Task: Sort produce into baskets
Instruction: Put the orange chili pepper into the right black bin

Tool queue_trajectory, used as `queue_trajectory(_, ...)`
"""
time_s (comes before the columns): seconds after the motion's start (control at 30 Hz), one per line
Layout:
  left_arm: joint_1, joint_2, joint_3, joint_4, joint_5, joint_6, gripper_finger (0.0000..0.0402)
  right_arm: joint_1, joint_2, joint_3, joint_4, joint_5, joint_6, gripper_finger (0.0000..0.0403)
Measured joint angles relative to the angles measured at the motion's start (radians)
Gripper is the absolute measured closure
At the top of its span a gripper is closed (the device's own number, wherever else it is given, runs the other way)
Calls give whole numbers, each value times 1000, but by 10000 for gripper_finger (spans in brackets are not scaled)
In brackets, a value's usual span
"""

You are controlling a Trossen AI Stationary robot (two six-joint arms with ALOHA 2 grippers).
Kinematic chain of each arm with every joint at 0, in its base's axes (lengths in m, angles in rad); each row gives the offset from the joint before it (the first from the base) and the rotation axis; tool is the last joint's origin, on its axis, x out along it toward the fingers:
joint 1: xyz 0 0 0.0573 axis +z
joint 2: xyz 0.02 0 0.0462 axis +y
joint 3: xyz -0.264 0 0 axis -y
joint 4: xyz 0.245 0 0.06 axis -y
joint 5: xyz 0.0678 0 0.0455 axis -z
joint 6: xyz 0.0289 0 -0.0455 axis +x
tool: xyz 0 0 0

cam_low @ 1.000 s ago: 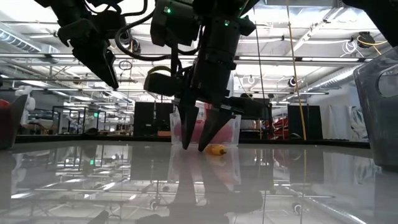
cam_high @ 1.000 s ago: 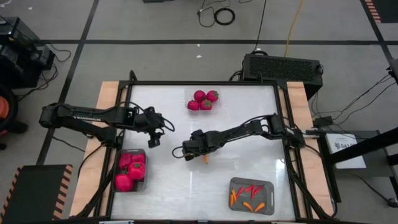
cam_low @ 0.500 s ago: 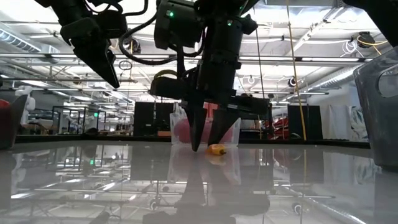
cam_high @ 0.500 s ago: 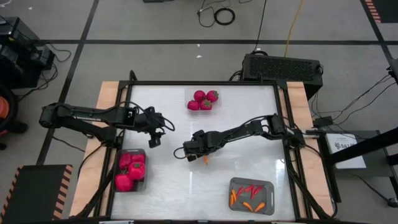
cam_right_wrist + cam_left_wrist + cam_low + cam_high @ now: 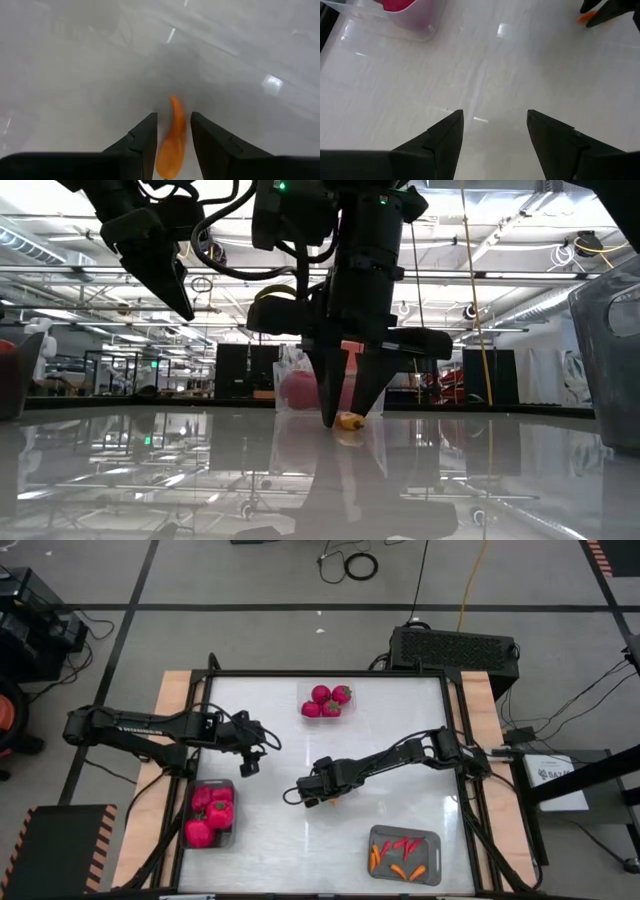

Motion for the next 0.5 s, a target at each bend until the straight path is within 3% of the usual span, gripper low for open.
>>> queue_trajectory(0.13,0,0,0,20,-2,0,175,0,0,0,-1,-4,-12,316)
queue_trajectory(0.33,0,0,0,25,-3,0,175,-6,0,1,3,-16,-54,391)
queue_trajectory(0.5,0,0,0,25,-3,0,175,-5,-1,65,-77,-74,-82,389)
